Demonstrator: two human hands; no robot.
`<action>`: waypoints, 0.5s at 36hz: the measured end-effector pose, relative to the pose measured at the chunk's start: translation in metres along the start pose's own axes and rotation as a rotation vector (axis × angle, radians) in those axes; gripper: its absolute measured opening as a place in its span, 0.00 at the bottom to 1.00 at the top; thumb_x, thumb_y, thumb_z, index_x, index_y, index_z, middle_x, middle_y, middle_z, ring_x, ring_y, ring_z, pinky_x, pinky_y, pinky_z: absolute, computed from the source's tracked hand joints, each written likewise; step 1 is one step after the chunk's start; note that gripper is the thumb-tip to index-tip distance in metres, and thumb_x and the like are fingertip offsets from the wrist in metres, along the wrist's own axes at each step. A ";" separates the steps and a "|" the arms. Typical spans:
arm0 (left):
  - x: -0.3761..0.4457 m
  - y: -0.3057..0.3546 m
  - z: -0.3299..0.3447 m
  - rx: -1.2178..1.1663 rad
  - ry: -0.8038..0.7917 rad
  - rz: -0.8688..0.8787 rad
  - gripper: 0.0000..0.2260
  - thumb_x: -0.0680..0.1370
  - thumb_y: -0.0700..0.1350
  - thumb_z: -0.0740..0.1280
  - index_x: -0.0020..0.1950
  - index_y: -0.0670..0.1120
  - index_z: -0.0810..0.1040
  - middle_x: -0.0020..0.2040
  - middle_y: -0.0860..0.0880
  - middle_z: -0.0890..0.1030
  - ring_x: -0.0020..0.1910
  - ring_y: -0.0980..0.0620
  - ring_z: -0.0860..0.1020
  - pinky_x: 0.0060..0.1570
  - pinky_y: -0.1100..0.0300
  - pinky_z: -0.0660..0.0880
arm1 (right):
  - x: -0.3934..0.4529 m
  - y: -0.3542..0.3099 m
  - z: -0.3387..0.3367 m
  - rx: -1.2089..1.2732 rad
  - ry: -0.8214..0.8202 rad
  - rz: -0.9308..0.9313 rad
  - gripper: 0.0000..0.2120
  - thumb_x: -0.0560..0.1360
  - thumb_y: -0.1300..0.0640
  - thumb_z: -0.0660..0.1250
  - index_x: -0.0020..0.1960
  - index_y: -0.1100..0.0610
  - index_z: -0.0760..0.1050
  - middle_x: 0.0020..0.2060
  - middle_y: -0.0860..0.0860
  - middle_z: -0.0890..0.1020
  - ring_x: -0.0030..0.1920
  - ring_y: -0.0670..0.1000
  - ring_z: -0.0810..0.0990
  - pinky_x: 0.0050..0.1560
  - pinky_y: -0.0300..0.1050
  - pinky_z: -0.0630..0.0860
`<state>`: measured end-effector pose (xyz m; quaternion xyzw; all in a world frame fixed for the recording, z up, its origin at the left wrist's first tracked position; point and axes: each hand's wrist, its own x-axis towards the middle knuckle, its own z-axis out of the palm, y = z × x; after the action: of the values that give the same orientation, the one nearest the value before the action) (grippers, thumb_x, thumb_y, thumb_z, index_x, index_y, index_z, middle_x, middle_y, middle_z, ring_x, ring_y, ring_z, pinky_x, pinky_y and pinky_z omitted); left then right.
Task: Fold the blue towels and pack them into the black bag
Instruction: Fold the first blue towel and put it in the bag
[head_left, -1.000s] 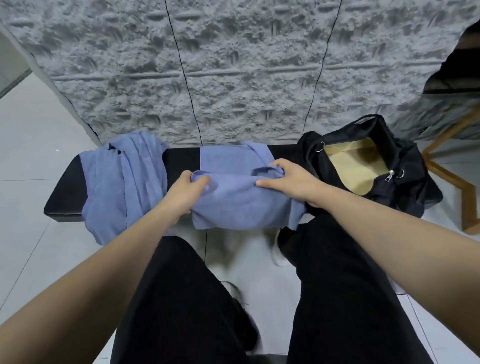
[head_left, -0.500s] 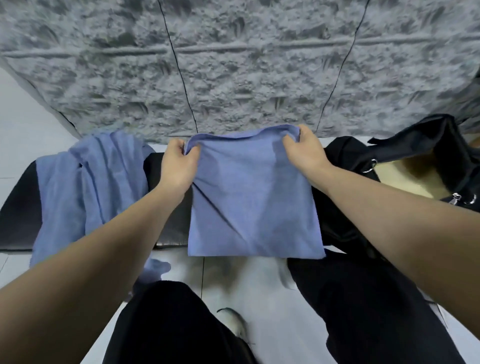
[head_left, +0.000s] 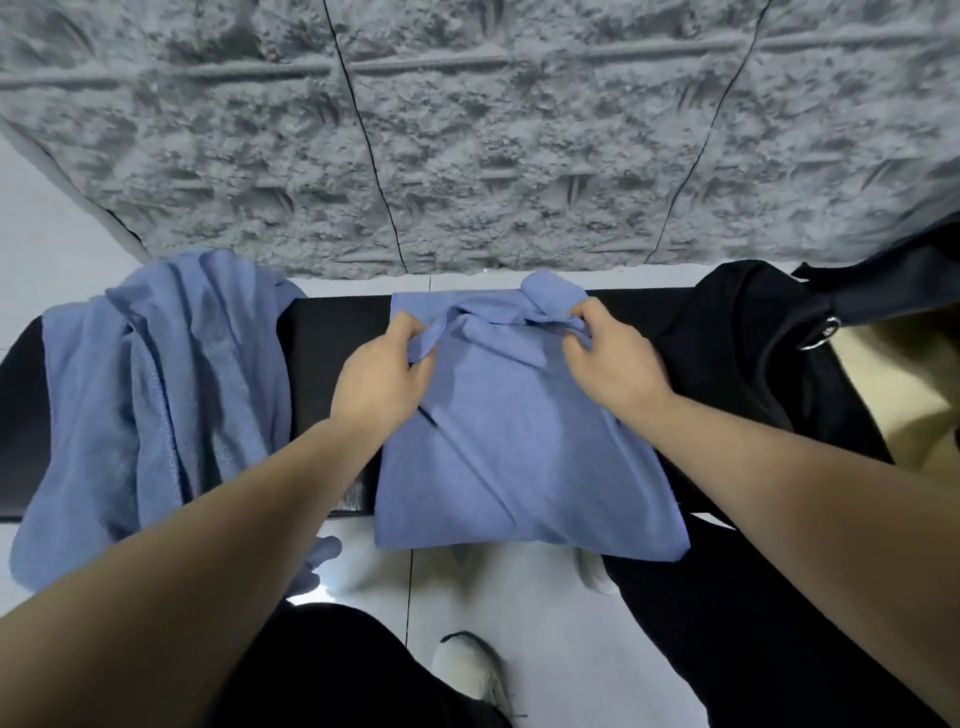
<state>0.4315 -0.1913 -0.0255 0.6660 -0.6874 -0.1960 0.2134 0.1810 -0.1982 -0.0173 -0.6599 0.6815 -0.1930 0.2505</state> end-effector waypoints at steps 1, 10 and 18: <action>-0.004 0.000 -0.001 -0.005 -0.007 -0.001 0.08 0.82 0.50 0.61 0.48 0.48 0.65 0.32 0.47 0.74 0.31 0.43 0.74 0.29 0.51 0.66 | -0.004 0.001 -0.001 0.002 0.002 0.000 0.02 0.79 0.53 0.58 0.51 0.49 0.66 0.36 0.54 0.79 0.37 0.58 0.78 0.36 0.51 0.73; -0.013 0.014 -0.018 -0.540 0.120 -0.253 0.09 0.82 0.48 0.64 0.44 0.47 0.69 0.36 0.51 0.74 0.31 0.58 0.71 0.34 0.63 0.67 | -0.010 -0.002 -0.012 0.363 0.175 0.098 0.03 0.78 0.56 0.60 0.44 0.53 0.67 0.34 0.47 0.74 0.32 0.48 0.70 0.31 0.39 0.65; 0.024 0.020 -0.028 -0.798 0.325 -0.399 0.08 0.79 0.47 0.66 0.41 0.51 0.71 0.35 0.53 0.74 0.33 0.56 0.70 0.34 0.62 0.67 | 0.011 -0.011 -0.018 0.534 0.296 0.178 0.08 0.77 0.57 0.59 0.40 0.53 0.63 0.31 0.47 0.67 0.30 0.46 0.63 0.29 0.40 0.62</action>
<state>0.4298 -0.2142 0.0096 0.6732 -0.3748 -0.3752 0.5153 0.1793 -0.2106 0.0025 -0.4734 0.6910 -0.4362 0.3288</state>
